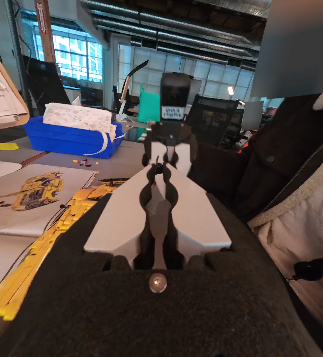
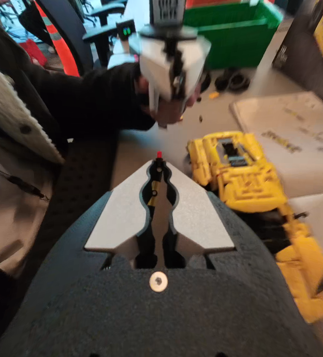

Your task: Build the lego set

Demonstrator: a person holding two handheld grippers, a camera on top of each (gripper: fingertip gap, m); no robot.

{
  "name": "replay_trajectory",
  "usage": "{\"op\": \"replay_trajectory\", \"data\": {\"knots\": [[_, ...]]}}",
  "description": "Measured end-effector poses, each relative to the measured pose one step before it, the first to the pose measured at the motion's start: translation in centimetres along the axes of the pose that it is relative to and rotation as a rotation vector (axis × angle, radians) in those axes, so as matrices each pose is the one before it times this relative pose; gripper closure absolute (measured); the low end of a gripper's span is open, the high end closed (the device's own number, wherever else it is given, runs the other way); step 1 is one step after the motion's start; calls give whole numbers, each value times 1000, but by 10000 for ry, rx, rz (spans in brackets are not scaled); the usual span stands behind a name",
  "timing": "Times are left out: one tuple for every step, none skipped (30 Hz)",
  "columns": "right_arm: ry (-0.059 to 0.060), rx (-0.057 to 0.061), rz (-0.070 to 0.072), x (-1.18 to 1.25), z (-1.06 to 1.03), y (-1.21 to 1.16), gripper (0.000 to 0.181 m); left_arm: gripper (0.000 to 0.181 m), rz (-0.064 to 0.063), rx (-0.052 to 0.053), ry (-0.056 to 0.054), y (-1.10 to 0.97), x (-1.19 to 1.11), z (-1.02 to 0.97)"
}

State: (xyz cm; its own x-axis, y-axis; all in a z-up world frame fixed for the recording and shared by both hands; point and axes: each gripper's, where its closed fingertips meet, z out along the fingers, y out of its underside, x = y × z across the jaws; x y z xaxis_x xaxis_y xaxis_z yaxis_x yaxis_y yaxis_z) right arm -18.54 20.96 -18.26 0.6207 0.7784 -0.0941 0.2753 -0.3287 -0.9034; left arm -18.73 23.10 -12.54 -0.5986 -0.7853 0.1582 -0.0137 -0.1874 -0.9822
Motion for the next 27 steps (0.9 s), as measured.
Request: {"op": "replay_trajectory", "data": {"knots": [[38,25,-320,331,-474,-1290,174,174,41,2,60,11,127,19],[-304,-355,-6,-188,-306,-707,174,174,84,-50,-35,100,-23,29],[-147,-476,102,55,-245,-402,174,174,80,-49,-20,105,-15,31],[166,-317,-254,381,-245,-338,174,174,45,-12,32,49,66,31],[386,-88,-385,650,-267,-411,174,174,48,21,64,-7,128,31],[70,13,-78,283,-233,-388,174,174,89,32,33,-29,99,35],[5,32,84,208,-165,-293,174,174,121,1,20,2,101,60],[44,-25,-20,162,-82,-102,174,174,138,-37,19,62,128,77],[-2,-37,-60,-11,-10,-17,174,174,134,-43,-19,59,69,104],[-63,-82,17,-139,76,78,174,174,86,-36,-36,72,34,97],[-30,-80,-22,-134,108,102,174,174,18,-40,-16,101,9,105],[-67,-22,-44,-218,124,48,174,174,-4,-63,-36,149,-66,103],[-65,-13,-11,-184,107,38,174,174,6,-79,-14,182,-21,95],[27,-23,-13,-6,77,44,174,174,-7,-49,25,126,30,69],[37,-47,-4,41,54,104,174,174,-12,-6,-12,39,-28,18],[-12,-73,7,-14,64,110,174,174,8,-15,-28,35,-40,30],[30,-103,-29,34,77,116,174,174,5,-8,-18,13,-18,14],[24,-46,-50,-10,59,38,174,174,-10,9,-7,-4,-14,-14],[-24,-86,-24,-85,88,53,174,174,-9,23,-7,-45,-12,-3],[59,-48,-87,6,106,-34,174,174,-15,7,39,-7,71,47],[-1,8,-70,-98,158,-147,174,174,7,-36,44,64,120,122],[-30,-59,-15,-96,183,-54,174,174,51,-40,-22,93,44,119],[56,-112,4,85,93,131,174,174,53,-47,-59,72,-58,0],[42,15,8,84,1,11,174,174,71,-67,-90,44,-140,-72],[16,36,41,67,-52,46,174,174,68,-43,-73,-2,-118,-119],[50,5,45,115,-80,118,174,174,6,-18,-31,-21,-77,-120],[87,13,35,169,-132,99,174,174,-4,3,-39,-20,-87,-84]]}}
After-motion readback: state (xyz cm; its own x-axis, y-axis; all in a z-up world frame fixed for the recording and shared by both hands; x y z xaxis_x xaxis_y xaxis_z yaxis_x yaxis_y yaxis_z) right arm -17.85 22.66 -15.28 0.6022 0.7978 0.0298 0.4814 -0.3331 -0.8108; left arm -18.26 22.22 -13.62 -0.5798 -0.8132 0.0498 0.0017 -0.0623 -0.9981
